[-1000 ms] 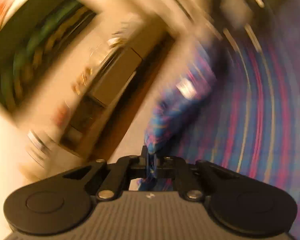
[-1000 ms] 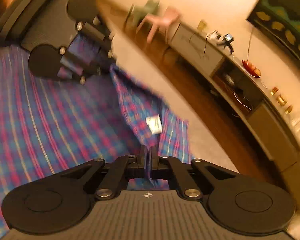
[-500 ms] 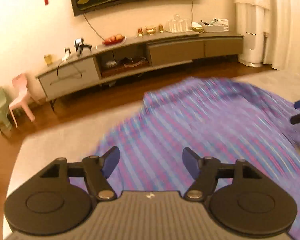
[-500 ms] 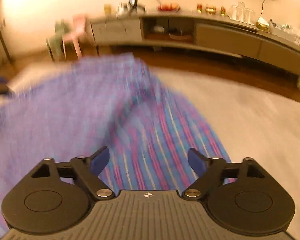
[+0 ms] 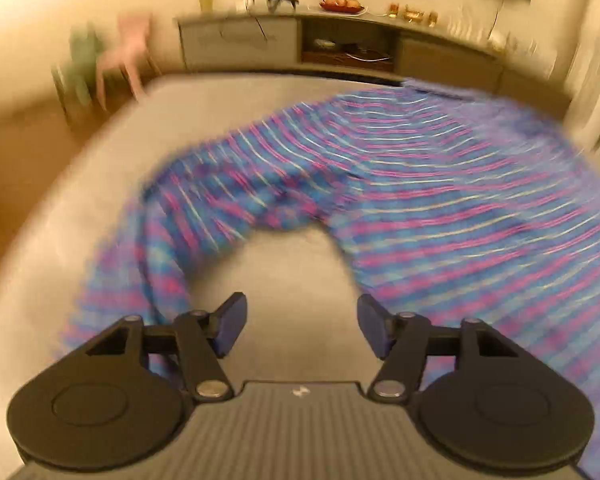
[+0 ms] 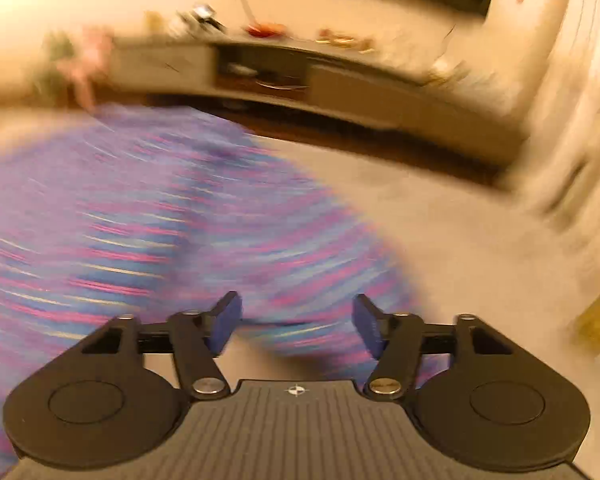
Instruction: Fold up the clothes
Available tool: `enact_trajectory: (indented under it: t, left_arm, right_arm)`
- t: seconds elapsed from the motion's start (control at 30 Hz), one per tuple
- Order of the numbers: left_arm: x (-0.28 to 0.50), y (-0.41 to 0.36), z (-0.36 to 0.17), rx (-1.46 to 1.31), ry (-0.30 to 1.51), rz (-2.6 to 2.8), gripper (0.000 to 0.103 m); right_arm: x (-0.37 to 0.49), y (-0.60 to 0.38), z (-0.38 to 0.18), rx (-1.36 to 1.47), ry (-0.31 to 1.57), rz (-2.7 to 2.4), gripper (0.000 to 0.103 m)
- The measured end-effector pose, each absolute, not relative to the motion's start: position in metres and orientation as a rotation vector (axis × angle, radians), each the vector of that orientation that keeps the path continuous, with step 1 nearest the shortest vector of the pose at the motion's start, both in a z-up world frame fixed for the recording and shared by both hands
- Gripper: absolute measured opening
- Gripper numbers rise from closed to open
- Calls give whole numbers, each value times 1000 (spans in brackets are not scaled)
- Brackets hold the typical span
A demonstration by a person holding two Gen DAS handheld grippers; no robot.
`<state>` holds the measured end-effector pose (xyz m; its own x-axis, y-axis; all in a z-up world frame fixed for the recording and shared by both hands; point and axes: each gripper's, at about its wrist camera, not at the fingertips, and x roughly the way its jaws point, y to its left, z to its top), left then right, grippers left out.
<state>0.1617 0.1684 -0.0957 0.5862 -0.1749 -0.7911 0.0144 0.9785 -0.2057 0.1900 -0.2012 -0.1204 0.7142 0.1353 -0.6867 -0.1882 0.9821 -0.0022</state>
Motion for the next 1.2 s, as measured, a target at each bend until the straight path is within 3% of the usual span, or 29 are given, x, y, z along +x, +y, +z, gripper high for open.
enact_trajectory:
  t: [0.03, 0.1, 0.17, 0.2, 0.23, 0.27, 0.3, 0.47, 0.5, 0.53, 0.6, 0.63, 0.67, 0.73, 0.8, 0.9, 1.07, 1.1, 1.13, 1.17, 1.2]
  left_arm:
    - [156, 173, -98, -215, 952, -101, 74]
    - [147, 177, -101, -253, 964, -94, 74]
    - [143, 164, -104, -226, 944, -123, 65]
    - [141, 158, -105, -212, 934, -137, 33]
    - [139, 152, -106, -199, 924, -151, 3]
    - [137, 146, -108, -186, 914, -165, 0]
    - [137, 147, -104, -183, 885, -153, 0]
    - [127, 197, -80, -283, 756, 71, 2]
    - [119, 194, -82, -276, 762, 78, 14]
    - [111, 191, -83, -270, 767, 84, 34]
    - [95, 184, -85, -258, 778, 98, 63]
    - [87, 181, -87, -251, 783, 105, 69]
    - [79, 178, -88, -245, 789, 111, 70]
    - [62, 171, -91, -233, 800, 125, 72]
    - [46, 164, -93, -220, 810, 138, 73]
    - [25, 156, -98, -198, 829, 161, 73]
    - [13, 157, -109, -153, 855, 217, 70]
    - [12, 157, -110, -134, 858, 220, 64]
    - [12, 155, -112, -105, 858, 224, 46]
    - [13, 155, -114, -82, 861, 230, 32]
    - [14, 157, -116, -68, 860, 243, 11]
  right_arm:
    - [175, -193, -119, 5, 783, 251, 82]
    - [145, -174, -122, 139, 852, 387, 83]
    - [119, -157, -133, 168, 904, 438, 83]
    - [107, -148, -139, 182, 929, 463, 81]
    - [98, -141, -143, 170, 942, 478, 65]
    - [90, -134, -148, 159, 954, 493, 45]
    - [83, -130, -147, 166, 951, 521, 17]
    - [53, -136, -103, 403, 717, 863, 14]
    - [49, -140, -100, 427, 693, 867, 23]
    - [49, -145, -102, 438, 694, 827, 42]
    - [50, -155, -115, 447, 746, 714, 52]
    - [54, -160, -121, 439, 781, 662, 53]
    - [55, -163, -127, 422, 801, 613, 55]
    - [61, -171, -138, 413, 785, 532, 71]
    - [76, -178, -150, 446, 781, 476, 77]
    - [103, -184, -167, 528, 797, 408, 82]
    - [164, -175, -182, 604, 814, 390, 80]
    - [173, -173, -182, 591, 822, 386, 66]
    - [182, -172, -182, 577, 831, 381, 35]
    - [189, -169, -181, 509, 837, 348, 18]
    - [193, -170, -180, 447, 832, 322, 5]
